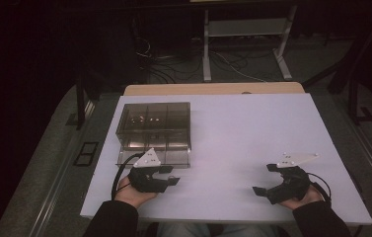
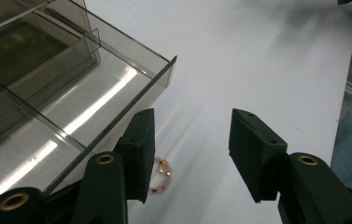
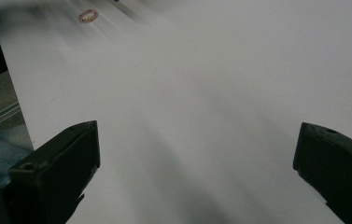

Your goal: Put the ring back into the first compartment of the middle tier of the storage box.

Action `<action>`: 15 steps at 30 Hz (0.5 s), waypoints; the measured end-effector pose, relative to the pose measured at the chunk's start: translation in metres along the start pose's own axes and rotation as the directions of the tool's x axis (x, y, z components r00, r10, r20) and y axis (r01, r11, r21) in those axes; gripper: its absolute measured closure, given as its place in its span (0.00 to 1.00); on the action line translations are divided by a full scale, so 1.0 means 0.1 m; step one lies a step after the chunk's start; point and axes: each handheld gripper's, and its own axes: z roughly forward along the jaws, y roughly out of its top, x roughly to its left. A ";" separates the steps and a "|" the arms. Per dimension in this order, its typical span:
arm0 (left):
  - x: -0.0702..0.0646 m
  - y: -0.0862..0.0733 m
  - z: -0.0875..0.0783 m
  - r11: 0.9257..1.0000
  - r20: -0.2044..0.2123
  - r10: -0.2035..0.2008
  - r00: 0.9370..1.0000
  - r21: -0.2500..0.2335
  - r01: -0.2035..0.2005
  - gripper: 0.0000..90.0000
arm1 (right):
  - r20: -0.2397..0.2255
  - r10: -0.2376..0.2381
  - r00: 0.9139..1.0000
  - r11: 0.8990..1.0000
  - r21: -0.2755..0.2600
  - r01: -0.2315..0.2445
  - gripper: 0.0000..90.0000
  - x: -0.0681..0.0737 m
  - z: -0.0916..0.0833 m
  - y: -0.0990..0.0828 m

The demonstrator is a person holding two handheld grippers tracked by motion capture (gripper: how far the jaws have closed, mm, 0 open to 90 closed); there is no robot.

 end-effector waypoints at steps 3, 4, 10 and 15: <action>0.01 -0.02 0.01 1.000 0.002 0.005 1.000 0.012 -0.005 0.56 | 0.002 -0.002 1.000 1.000 0.000 0.002 0.00 0.00 0.00 0.00; 0.01 -0.03 0.02 1.000 -0.001 0.005 1.000 0.017 -0.005 0.56 | 0.001 0.000 1.000 1.000 0.001 0.000 0.00 0.00 0.00 0.00; 0.02 -0.07 0.07 0.999 0.009 0.018 1.000 0.048 -0.018 0.57 | 0.001 0.000 1.000 1.000 0.004 0.000 0.00 0.00 0.01 0.00; 0.01 -0.09 0.14 0.995 0.013 0.038 0.999 0.091 -0.039 0.58 | 0.001 0.001 1.000 1.000 0.005 -0.001 0.00 0.01 0.01 0.00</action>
